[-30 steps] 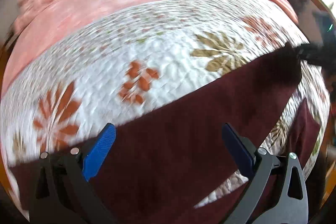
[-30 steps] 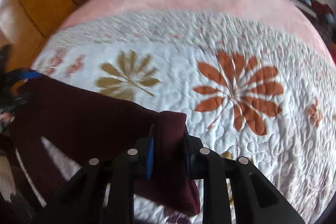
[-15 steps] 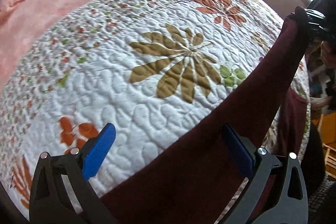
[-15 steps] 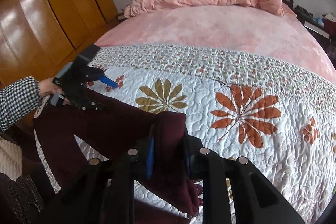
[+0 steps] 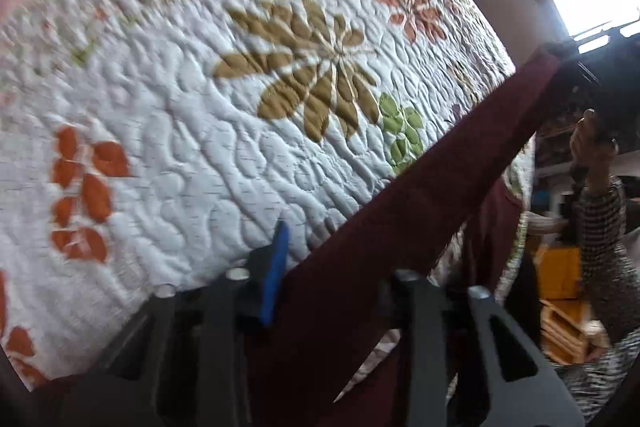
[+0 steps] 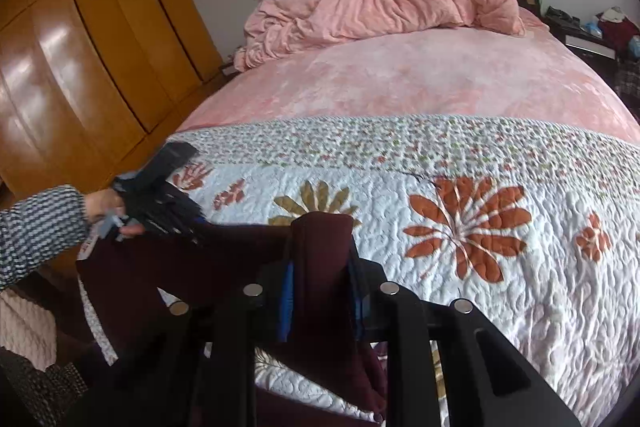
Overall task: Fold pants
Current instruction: 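Lift the held leg and carry it over onto the other leg with the right tool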
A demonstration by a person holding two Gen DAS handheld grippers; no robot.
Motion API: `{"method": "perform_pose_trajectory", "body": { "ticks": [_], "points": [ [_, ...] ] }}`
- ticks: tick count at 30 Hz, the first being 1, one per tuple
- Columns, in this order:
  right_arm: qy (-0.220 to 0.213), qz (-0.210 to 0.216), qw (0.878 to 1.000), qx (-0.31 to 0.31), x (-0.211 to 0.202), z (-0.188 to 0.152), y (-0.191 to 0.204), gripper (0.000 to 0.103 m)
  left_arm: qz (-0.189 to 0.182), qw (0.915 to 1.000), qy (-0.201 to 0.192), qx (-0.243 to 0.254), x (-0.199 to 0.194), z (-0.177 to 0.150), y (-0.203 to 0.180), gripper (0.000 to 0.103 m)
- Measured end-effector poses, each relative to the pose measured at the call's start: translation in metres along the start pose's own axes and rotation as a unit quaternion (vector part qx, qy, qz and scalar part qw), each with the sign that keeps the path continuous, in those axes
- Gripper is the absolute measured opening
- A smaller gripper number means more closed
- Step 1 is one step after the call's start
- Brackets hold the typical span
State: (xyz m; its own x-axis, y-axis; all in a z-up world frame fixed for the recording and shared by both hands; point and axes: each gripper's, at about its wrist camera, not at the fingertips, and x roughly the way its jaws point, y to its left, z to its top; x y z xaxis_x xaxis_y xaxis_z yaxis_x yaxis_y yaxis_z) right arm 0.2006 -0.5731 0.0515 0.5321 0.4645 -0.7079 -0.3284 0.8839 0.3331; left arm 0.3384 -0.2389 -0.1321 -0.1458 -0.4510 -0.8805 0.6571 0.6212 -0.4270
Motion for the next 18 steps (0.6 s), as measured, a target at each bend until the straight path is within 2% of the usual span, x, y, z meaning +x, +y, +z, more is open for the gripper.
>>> {"method": "perform_pose_trajectory", "body": {
  "ticks": [2,3,6,7,8,10,14,16,18],
  "points": [
    [0.002,-0.007,1.0,0.01,0.0,-0.006,0.0,0.022,0.041,0.9988,-0.024,0.013,-0.014,-0.01,-0.014,0.016],
    [0.001,-0.009,1.0,0.018,0.0,-0.009,-0.001,0.022,0.065,0.9969,-0.04,0.019,-0.022,-0.017,-0.024,0.016],
    [0.0,-0.018,1.0,0.026,-0.004,-0.018,0.002,0.023,0.144,0.9852,-0.085,0.037,-0.047,-0.039,-0.056,0.016],
    [0.0,-0.02,0.999,0.025,-0.005,-0.022,0.004,0.023,0.184,0.9768,-0.096,0.052,-0.053,-0.051,-0.075,0.016],
    [0.001,-0.022,0.999,0.023,-0.007,-0.026,0.007,0.023,0.207,0.9713,-0.101,0.06,-0.056,-0.057,-0.084,0.016],
    [0.003,-0.025,1.0,0.017,-0.011,-0.037,0.016,0.023,0.266,0.9547,-0.109,0.078,-0.06,-0.08,-0.111,0.016],
    [0.015,-0.03,0.999,0.013,-0.017,-0.067,0.026,0.023,0.327,0.932,-0.121,0.098,-0.056,-0.123,-0.149,0.016],
    [0.027,-0.033,0.999,0.014,-0.017,-0.084,0.028,0.023,0.36,0.9178,-0.125,0.111,-0.043,-0.145,-0.163,0.016],
    [0.037,-0.035,0.999,0.014,-0.017,-0.099,0.031,0.023,0.379,0.9091,-0.126,0.12,-0.03,-0.158,-0.172,0.016]
  ]
}}
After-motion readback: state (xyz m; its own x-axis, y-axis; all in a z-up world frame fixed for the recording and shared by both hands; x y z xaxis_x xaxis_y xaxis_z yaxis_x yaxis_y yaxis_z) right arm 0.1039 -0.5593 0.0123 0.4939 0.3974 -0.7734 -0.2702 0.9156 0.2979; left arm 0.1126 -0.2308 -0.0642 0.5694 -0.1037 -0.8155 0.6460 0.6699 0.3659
